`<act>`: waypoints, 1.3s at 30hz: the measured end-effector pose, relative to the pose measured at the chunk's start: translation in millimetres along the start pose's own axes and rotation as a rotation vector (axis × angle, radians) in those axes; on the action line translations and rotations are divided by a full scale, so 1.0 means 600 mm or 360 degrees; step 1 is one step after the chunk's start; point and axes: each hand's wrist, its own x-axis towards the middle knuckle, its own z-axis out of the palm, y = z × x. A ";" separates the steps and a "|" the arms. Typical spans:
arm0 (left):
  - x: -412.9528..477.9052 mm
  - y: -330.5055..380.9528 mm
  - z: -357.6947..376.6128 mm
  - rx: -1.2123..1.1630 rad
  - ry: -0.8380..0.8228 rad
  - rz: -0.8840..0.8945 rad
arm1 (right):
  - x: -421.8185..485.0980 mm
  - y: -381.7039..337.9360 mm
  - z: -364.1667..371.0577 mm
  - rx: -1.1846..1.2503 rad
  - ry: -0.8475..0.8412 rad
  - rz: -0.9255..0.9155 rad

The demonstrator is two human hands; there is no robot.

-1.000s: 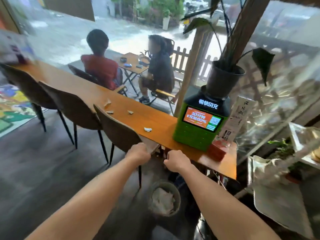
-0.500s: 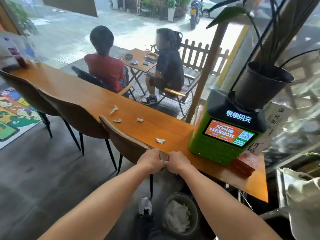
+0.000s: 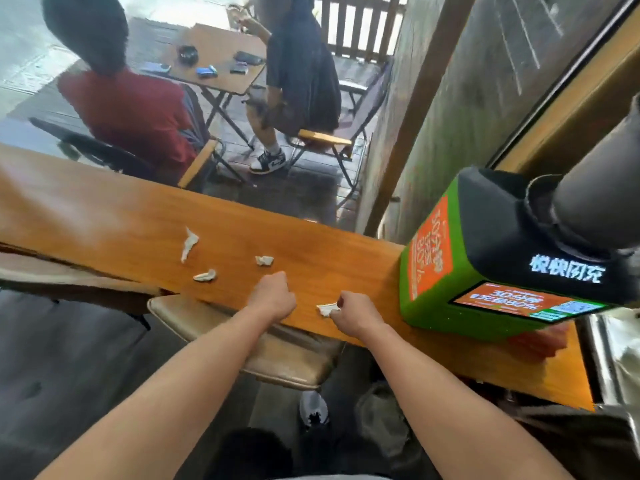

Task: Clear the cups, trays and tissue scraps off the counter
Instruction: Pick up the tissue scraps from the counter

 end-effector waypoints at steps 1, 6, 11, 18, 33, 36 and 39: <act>0.022 -0.014 -0.004 0.0026 -0.0011 0.0001 | 0.010 -0.005 0.007 0.0013 -0.0008 0.0029; 0.115 -0.066 -0.030 0.0100 -0.0012 0.0089 | 0.050 -0.036 0.037 0.0106 0.0040 0.0242; 0.179 -0.111 -0.056 0.0168 -0.0155 0.0266 | 0.059 -0.078 0.059 0.0237 0.0198 0.0559; 0.227 -0.148 -0.083 0.0279 -0.0235 0.0358 | 0.063 -0.101 0.082 0.0234 0.0296 0.0753; 0.290 -0.176 -0.018 0.0426 -0.0147 0.0682 | 0.131 -0.100 0.153 0.0239 0.0519 0.0838; 0.301 -0.189 -0.020 0.0467 -0.0147 0.0852 | 0.147 -0.107 0.162 0.0223 0.0586 0.0759; 0.308 -0.201 -0.036 0.0473 -0.0198 0.0887 | 0.163 -0.133 0.164 0.0242 0.0533 0.0711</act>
